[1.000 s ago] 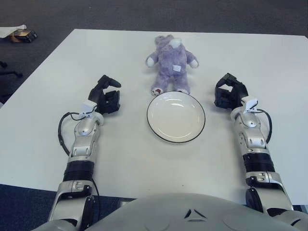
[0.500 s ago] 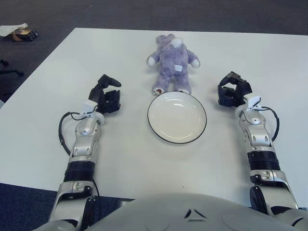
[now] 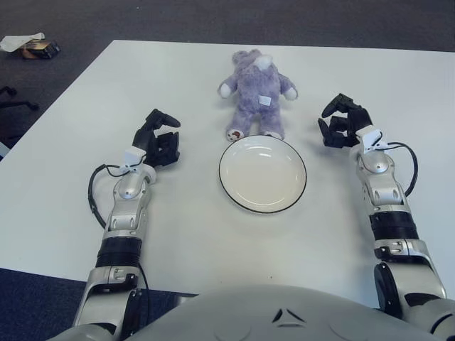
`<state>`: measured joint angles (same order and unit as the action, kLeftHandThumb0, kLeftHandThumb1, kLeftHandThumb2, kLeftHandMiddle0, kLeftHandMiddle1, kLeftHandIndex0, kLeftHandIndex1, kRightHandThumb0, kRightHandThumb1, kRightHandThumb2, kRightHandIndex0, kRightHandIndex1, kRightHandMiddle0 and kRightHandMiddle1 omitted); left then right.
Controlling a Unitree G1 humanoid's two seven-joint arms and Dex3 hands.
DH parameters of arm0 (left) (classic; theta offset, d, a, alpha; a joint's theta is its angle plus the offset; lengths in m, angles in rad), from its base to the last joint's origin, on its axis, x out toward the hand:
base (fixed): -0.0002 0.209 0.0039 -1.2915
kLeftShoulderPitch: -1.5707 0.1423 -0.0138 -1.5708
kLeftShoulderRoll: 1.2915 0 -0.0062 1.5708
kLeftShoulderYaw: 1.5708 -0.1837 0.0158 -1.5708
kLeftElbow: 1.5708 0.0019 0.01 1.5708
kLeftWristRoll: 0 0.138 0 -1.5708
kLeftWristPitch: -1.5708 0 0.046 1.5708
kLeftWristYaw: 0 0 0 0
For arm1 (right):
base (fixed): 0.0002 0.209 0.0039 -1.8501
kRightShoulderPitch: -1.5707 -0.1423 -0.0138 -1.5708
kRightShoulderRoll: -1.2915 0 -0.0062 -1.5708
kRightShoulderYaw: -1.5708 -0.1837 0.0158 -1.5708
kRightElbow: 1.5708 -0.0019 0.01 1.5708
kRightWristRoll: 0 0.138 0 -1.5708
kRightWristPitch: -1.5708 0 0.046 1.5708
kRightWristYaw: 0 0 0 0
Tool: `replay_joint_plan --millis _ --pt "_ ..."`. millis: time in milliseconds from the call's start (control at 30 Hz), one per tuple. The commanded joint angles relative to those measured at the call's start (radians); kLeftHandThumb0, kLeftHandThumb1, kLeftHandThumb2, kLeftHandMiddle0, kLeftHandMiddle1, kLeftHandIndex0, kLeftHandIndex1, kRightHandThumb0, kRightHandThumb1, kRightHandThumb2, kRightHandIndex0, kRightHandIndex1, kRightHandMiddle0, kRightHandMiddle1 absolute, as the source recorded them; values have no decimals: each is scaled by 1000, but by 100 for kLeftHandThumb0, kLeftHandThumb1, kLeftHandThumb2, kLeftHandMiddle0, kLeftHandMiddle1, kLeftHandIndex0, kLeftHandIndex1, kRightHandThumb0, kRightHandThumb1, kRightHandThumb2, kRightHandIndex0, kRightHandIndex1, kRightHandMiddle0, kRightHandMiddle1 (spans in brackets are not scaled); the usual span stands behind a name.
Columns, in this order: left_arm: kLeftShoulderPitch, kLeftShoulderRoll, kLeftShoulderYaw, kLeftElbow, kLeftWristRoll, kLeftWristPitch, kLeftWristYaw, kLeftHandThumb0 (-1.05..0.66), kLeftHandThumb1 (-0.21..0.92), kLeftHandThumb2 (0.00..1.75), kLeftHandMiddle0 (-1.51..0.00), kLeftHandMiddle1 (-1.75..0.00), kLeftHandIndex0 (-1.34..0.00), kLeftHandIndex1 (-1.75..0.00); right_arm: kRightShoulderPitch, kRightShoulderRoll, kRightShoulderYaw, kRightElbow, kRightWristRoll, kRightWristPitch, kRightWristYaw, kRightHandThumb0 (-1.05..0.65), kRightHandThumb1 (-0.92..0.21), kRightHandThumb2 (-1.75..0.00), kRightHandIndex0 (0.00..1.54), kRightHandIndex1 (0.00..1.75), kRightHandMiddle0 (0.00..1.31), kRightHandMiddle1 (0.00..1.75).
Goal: Put the doll into the plate.
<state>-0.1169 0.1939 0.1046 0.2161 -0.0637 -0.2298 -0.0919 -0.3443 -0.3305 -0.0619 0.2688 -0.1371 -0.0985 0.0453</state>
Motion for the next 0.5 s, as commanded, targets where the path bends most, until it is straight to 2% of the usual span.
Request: replay_joint_plan --millis 0,133,200,300,367,467 --pt "47 -40 -15 39 13 16 16 -40 60 96 -114 -175 -39 -175 -24 -23 9 18 -20 -24 10 -41 -54 -103 87 175 44 175" --pt "47 -39 -15 37 13 17 16 -40 60 96 -114 -175 -39 -175 -45 -33 21 15 -30 -26 20 -41 -54 -103 86 175 43 175" --pt "47 -39 -15 37 12 18 16 -40 61 95 -114 -175 -39 -175 -52 -38 29 9 -42 -23 21 -18 -36 -126 77 175 43 173" --pt "44 -38 -15 40 10 21 15 -40 61 95 -114 -175 -39 -175 -61 -46 44 0 -74 -18 13 -7 -28 -136 72 175 43 171" --pt "43 -39 -15 40 7 22 13 -40 61 94 -115 -175 -39 -175 -66 -57 60 -9 -112 -17 4 -4 -28 -136 67 175 44 172" --pt "43 -42 -16 41 4 21 12 -39 62 94 -115 -175 -38 -175 -90 -79 90 -7 -175 -13 -2 -2 -34 -129 53 175 44 174"
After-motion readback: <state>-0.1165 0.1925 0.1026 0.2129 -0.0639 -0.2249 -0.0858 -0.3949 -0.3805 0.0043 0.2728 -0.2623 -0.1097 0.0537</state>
